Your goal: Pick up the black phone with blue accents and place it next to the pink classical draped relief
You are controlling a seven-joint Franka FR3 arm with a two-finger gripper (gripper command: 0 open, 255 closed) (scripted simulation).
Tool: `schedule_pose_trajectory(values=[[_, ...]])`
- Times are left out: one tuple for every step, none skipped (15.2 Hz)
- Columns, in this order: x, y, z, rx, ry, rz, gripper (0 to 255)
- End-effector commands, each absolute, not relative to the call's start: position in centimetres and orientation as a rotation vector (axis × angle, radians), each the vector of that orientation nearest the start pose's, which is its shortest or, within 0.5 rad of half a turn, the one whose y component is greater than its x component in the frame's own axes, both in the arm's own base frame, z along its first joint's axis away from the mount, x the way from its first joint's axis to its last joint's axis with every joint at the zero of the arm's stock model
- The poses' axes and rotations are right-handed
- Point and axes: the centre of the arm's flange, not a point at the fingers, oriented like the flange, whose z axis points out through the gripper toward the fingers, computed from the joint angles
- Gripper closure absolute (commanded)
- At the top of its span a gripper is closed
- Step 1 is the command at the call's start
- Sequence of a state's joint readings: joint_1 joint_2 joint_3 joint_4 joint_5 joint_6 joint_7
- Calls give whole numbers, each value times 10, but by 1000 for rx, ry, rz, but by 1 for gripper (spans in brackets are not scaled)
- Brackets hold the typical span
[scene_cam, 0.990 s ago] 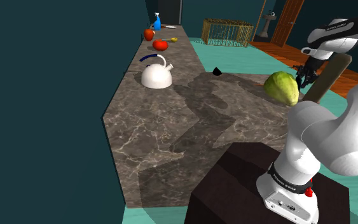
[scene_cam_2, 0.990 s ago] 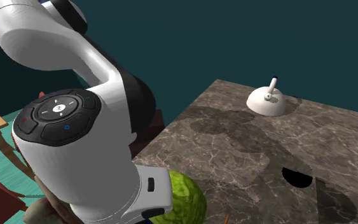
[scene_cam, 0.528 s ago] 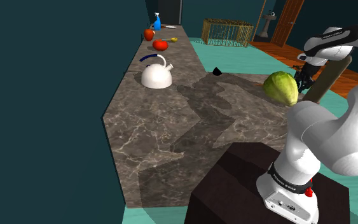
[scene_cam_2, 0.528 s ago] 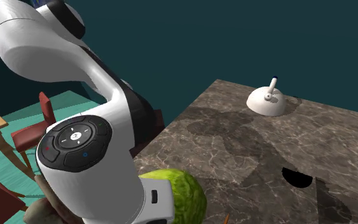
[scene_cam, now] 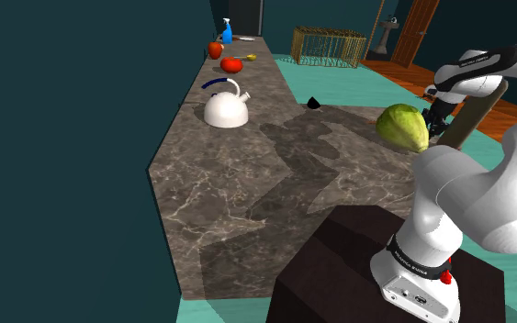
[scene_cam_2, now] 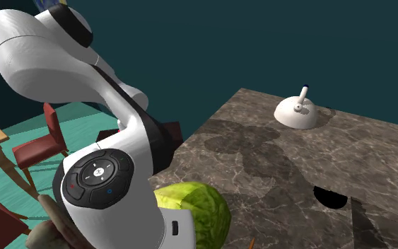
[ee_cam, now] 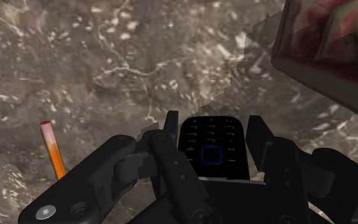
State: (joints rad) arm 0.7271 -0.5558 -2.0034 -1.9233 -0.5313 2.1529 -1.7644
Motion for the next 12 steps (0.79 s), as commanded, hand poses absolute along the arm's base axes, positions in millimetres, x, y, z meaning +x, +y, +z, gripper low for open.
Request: schedule_pose_trajectory(values=[[104,-600,341,-2973,-1107,-91,255],[103,-600,341,-2973,-1107,-91,255],[103,-600,341,-2973,-1107,-91,255],[103,-600,341,-2973,-1107,-91,255],[103,-600,341,-2973,-1107,-91,255],[103,-600,341,-2973,-1107,-91,255],[103,-601,340,-2973,-1107,-91,0],[103,-600,340,-2973,-1108,-91,0],[103,-600,340,-2973,-1107,-91,0],[104,-600,341,-2973,-1107,-91,0],[104,-600,341,-2973,-1108,-91,0],[103,-600,341,-2973,-1107,-91,0]])
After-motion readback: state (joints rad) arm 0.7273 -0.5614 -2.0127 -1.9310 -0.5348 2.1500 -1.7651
